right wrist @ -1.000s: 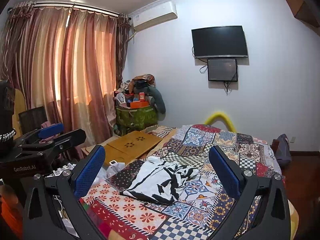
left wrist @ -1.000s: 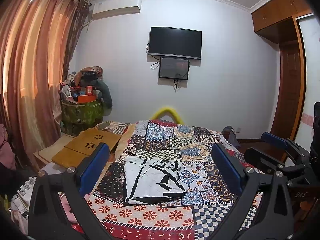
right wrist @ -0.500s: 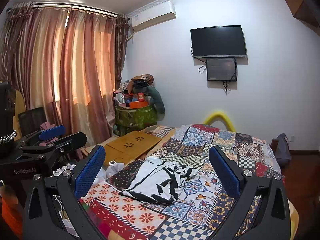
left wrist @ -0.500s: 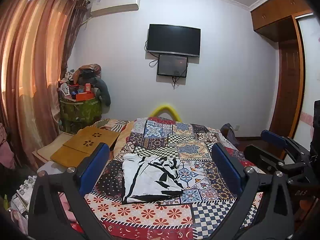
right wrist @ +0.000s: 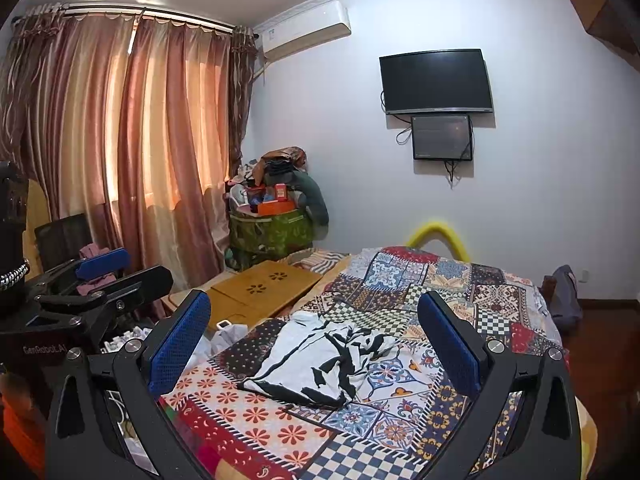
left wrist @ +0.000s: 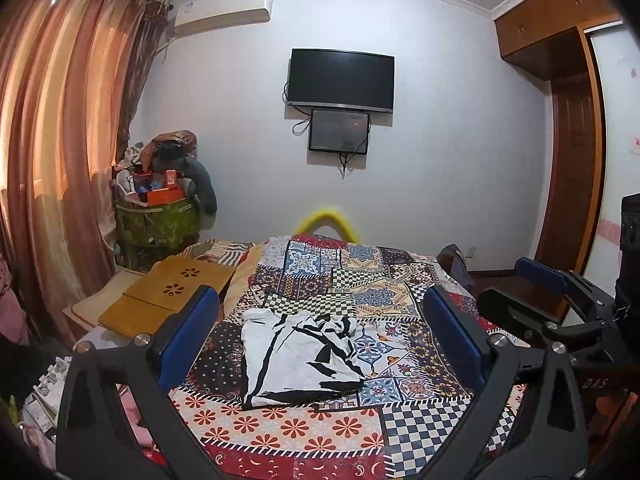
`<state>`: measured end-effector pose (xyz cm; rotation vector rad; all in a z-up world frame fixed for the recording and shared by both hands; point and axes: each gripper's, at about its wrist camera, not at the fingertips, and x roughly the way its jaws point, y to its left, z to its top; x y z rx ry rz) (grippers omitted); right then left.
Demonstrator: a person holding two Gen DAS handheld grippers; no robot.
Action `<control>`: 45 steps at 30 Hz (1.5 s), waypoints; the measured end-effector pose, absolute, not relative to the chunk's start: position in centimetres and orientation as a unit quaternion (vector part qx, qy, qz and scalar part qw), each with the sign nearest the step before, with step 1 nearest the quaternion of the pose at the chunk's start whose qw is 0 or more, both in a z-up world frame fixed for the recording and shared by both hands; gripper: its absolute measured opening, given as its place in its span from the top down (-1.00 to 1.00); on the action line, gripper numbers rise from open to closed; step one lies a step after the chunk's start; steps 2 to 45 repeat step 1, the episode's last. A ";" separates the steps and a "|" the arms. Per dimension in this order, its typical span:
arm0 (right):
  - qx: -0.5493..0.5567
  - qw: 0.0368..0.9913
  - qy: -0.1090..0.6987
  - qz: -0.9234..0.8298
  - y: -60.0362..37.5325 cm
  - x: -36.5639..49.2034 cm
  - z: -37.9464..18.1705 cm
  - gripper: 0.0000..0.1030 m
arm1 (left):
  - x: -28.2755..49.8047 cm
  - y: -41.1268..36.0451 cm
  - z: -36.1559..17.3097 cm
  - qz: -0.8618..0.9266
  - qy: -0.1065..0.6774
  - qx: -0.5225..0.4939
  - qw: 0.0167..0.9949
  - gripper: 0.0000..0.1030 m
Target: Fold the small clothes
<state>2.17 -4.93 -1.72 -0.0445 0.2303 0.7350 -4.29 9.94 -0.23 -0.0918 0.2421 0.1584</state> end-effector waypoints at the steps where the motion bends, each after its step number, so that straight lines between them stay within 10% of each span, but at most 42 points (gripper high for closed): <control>1: -0.021 0.926 0.113 0.358 -4.9 2.2 -1.7 -1.00 | -4.3 10.0 -0.3 0.080 0.121 -0.047 0.988 -1.00; 45: -0.021 0.926 0.113 0.358 -4.9 2.2 -1.7 -1.00 | -4.3 10.0 -0.3 0.080 0.121 -0.047 0.988 -1.00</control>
